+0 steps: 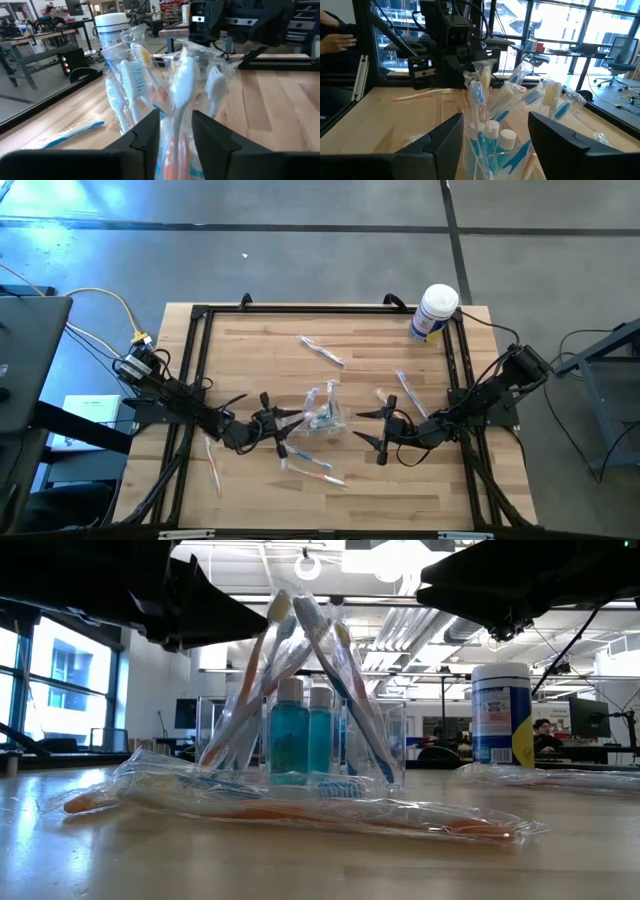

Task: Pick & Place toothbrushing station
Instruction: Put the orange toothbrush into the transparent organizer

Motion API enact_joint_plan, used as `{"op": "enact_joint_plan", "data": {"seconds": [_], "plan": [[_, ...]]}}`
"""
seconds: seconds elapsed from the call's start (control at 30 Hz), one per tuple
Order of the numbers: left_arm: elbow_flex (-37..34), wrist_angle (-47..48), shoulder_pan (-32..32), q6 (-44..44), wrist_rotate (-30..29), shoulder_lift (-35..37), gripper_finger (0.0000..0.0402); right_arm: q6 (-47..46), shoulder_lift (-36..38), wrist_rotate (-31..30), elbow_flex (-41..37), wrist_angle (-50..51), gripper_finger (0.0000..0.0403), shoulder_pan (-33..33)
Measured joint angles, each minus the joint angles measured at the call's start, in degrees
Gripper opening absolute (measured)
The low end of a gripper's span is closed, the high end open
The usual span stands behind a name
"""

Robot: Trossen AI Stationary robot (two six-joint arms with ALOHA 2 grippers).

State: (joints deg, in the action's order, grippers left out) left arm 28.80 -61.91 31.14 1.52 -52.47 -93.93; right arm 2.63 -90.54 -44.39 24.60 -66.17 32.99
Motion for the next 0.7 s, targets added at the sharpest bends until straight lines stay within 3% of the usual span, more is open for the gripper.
{"op": "enact_joint_plan", "data": {"seconds": [0.17,0.33,0.53,0.7], "plan": [[0.0,0.1,0.3,-1.3,-4.8,0.0,0.0140,0.0,0.0,0.0,0.0,0.0,0.0215,0.0],[0.0,-4.6,3.5,-12.2,-10.6,0.0,0.0143,0.4,0.0,-1.1,0.0,0.8,0.0215,0.5],[0.0,-12.6,9.3,-23.9,-20.1,0.6,0.0143,7.3,0.0,-15.7,0.0,1.0,0.0215,3.4],[0.0,-13.9,12.3,-26.4,-25.0,1.2,0.0143,10.8,0.0,-31.0,0.0,1.3,0.0215,5.1]]}}
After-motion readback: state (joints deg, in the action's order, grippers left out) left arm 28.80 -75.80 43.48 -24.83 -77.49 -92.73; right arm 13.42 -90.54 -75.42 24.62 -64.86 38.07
